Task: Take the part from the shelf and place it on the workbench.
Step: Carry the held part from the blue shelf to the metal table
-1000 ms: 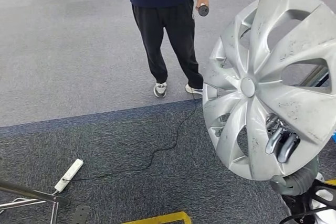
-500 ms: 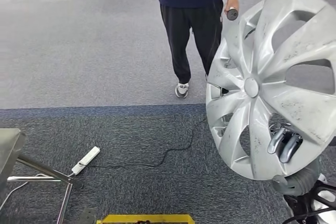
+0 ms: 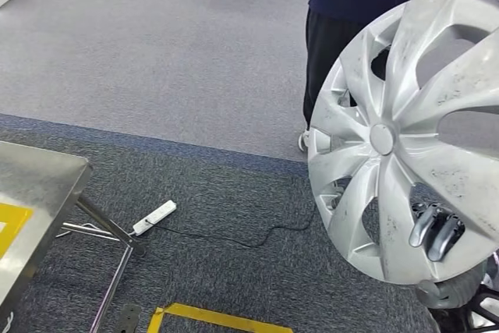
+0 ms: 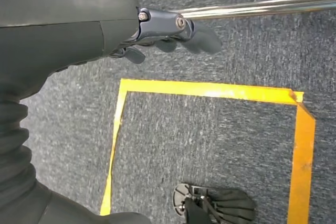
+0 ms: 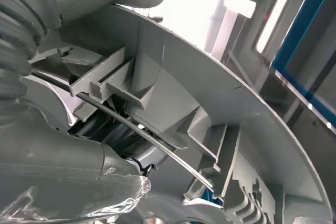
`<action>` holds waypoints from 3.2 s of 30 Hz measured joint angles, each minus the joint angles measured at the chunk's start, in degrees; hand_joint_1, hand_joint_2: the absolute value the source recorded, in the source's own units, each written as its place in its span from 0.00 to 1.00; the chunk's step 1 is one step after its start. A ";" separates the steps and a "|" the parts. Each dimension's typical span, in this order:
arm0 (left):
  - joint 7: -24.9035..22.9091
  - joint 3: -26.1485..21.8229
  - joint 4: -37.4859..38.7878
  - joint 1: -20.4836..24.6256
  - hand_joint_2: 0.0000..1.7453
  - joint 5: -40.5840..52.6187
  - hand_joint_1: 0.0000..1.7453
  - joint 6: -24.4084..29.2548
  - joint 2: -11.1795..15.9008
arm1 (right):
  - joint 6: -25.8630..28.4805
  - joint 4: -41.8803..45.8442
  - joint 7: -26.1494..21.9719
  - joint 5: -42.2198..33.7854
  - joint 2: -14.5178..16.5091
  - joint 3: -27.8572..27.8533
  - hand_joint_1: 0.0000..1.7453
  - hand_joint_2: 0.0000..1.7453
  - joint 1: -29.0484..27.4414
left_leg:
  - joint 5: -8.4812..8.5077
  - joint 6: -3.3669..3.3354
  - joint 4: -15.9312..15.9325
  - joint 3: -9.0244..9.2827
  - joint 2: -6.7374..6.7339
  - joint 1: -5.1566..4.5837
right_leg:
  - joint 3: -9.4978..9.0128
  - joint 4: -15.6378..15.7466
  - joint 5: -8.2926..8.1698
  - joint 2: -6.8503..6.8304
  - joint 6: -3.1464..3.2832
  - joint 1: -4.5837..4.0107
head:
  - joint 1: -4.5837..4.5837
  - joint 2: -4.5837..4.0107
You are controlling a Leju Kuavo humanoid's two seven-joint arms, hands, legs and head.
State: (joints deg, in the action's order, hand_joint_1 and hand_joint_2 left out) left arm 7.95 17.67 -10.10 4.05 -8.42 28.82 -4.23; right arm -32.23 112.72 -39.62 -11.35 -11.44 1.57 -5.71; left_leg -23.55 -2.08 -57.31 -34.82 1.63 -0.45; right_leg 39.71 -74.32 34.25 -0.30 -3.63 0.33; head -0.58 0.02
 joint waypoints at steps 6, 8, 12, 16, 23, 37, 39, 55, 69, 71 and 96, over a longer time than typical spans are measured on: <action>0.01 0.00 0.00 0.02 1.00 -0.02 0.00 0.00 0.03 | -0.19 0.14 0.02 0.07 0.20 -0.20 1.00 1.00 -0.33 | 0.18 1.09 -0.36 -0.22 4.55 0.29 | -6.28 14.36 -7.63 4.74 -0.17 1.09 | -0.02 0.00; 0.01 0.00 0.00 -0.04 1.00 -0.02 0.00 0.02 0.06 | -0.29 0.20 0.02 0.11 0.28 -0.35 1.00 1.00 -0.32 | 0.61 1.89 -0.32 -0.75 5.81 0.52 | -6.84 15.35 -7.56 4.99 0.46 0.94 | -0.07 0.00; 0.06 0.00 0.00 -0.06 1.00 -0.02 0.00 -0.01 0.09 | -0.44 0.21 0.00 0.11 0.38 -0.79 1.00 1.00 -0.07 | -1.91 2.87 -4.31 -3.06 2.59 0.48 | -7.05 15.82 -7.96 2.07 2.07 0.80 | -0.42 0.00; 0.32 0.02 0.00 0.12 1.00 -0.02 0.00 -0.38 -0.09 | -0.79 0.20 0.04 0.38 0.56 -1.07 1.00 1.00 -0.17 | -6.50 3.28 -15.89 -8.46 -0.91 0.51 | -7.06 15.84 -7.79 -1.09 2.60 0.39 | -0.62 0.00; 0.42 0.02 0.00 0.16 1.00 0.01 0.00 -0.39 -0.07 | -0.93 0.22 0.03 0.58 0.96 -1.80 1.00 1.00 -0.47 | -0.68 1.92 -0.47 -0.20 -4.89 -0.36 | -7.76 15.78 -7.01 -5.40 1.29 -0.34 | -0.63 0.00; 0.35 0.02 0.00 -0.05 1.00 0.15 0.00 -0.37 0.03 | -1.01 0.20 0.02 0.67 1.24 -2.44 1.00 1.00 -1.12 | -0.25 1.25 -0.39 -0.04 4.80 0.45 | -6.29 15.08 -7.91 4.43 -0.17 1.09 | 0.03 0.00; 0.30 0.02 0.01 -0.33 1.00 0.30 0.00 -0.39 0.10 | -0.96 0.20 0.03 0.74 1.26 -2.55 1.00 1.00 -1.48 | 0.10 2.00 -0.30 -0.46 5.99 0.70 | -6.66 15.48 -7.73 3.97 0.45 0.94 | 0.00 0.00; -0.05 0.43 0.02 -0.50 1.00 0.68 0.00 -0.38 0.40 | -0.33 0.22 -0.07 0.75 1.75 -4.15 1.00 1.00 -2.74 | -0.83 1.70 -0.69 -0.29 -4.09 0.18 | -7.98 15.96 -6.75 -6.01 0.41 -0.11 | -0.63 0.00; -0.31 0.45 0.02 -0.60 1.00 0.68 0.00 -0.71 0.39 | -0.25 0.21 0.11 0.83 1.84 -4.84 1.00 1.00 -3.24 | 0.07 1.94 -0.73 -0.97 5.63 0.67 | -6.75 15.19 -7.13 4.73 0.65 0.72 | -0.38 0.00; -0.68 0.47 0.03 -0.85 1.00 0.78 0.00 -0.69 0.52 | -0.19 0.20 0.16 0.82 1.86 -4.86 1.00 1.00 -3.30 | 0.03 2.64 -0.86 -1.37 5.83 0.83 | -6.80 15.36 -7.41 3.46 1.38 0.73 | -0.42 0.00; -1.32 1.42 0.04 -0.70 1.00 1.35 0.00 -0.50 0.48 | 0.08 0.19 0.54 0.97 1.96 -5.24 1.00 1.00 -4.19 | -0.40 0.92 -0.23 -0.03 3.46 0.58 | -4.50 10.15 -5.77 2.55 -0.29 0.77 | -0.19 0.00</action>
State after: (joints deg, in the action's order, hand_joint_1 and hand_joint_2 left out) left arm 6.63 19.08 -10.05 3.35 -7.07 28.33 -3.75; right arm -32.15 112.91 -39.08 -10.38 -9.49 -3.67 -9.90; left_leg -23.95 -1.16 -57.54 -34.84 5.10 0.12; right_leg 35.21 -64.17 28.47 2.26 -3.92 1.10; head -0.77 0.02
